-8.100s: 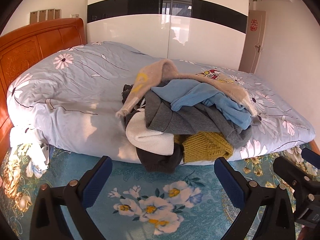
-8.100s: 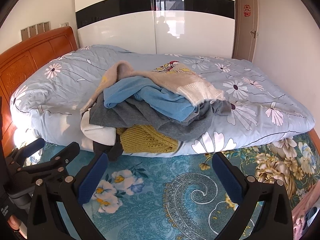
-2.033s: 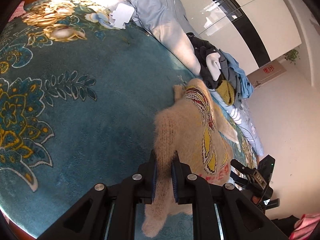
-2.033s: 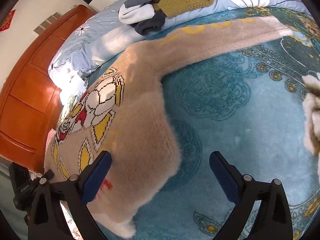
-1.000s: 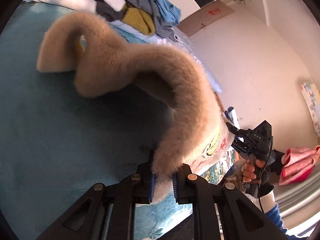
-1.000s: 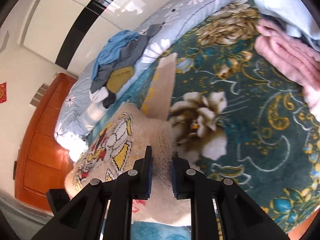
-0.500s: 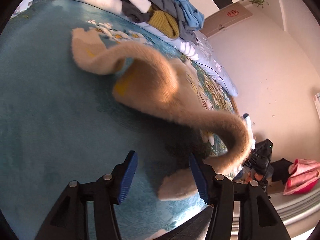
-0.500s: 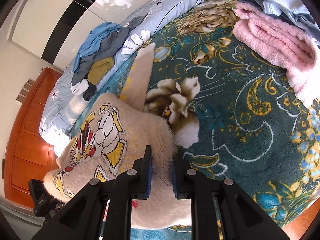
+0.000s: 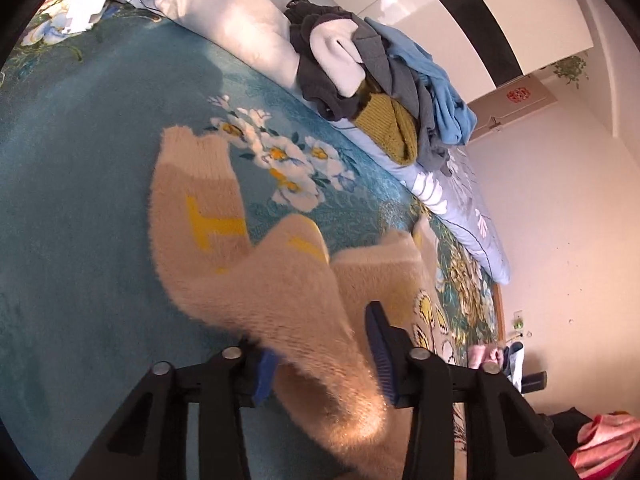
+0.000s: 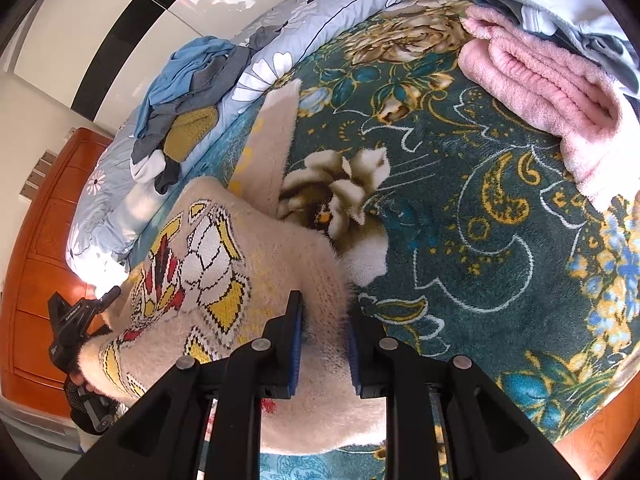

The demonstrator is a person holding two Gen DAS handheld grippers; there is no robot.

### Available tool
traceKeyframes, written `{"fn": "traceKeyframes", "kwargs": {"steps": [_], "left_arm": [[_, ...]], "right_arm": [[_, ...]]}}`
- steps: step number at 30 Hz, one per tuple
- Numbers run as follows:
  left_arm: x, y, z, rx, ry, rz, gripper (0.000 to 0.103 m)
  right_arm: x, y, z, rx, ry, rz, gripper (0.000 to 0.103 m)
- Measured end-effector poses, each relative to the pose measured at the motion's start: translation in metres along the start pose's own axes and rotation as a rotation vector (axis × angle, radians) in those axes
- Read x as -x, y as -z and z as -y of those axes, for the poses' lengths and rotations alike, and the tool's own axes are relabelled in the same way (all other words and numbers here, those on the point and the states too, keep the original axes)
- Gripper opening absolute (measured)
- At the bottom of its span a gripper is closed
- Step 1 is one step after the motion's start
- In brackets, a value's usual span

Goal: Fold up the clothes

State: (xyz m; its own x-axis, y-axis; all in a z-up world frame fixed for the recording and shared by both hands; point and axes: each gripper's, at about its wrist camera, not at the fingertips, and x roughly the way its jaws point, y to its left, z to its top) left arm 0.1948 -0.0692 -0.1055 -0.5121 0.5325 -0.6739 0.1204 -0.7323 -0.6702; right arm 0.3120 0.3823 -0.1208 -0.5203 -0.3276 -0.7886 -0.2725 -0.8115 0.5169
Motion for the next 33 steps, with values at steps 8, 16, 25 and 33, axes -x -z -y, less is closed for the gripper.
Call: {"fn": "traceKeyframes", "kwargs": {"steps": [8, 16, 25, 33], "left_arm": [[0.022, -0.017, -0.006, -0.021, 0.040, 0.111, 0.013], [0.014, -0.010, -0.040, 0.050, 0.035, 0.079, 0.013], [0.013, -0.015, -0.035, 0.034, 0.011, 0.072, 0.013], [0.004, -0.030, -0.023, 0.033, 0.025, 0.074, 0.013]], "right_arm": [[0.018, -0.008, -0.027, 0.212, 0.153, 0.010, 0.033], [-0.046, -0.084, -0.051, 0.209, -0.003, -0.033, 0.047], [-0.182, -0.155, -0.046, 0.050, -0.051, -0.252, 0.048], [-0.198, -0.167, -0.056, -0.040, -0.092, -0.157, 0.051]]}}
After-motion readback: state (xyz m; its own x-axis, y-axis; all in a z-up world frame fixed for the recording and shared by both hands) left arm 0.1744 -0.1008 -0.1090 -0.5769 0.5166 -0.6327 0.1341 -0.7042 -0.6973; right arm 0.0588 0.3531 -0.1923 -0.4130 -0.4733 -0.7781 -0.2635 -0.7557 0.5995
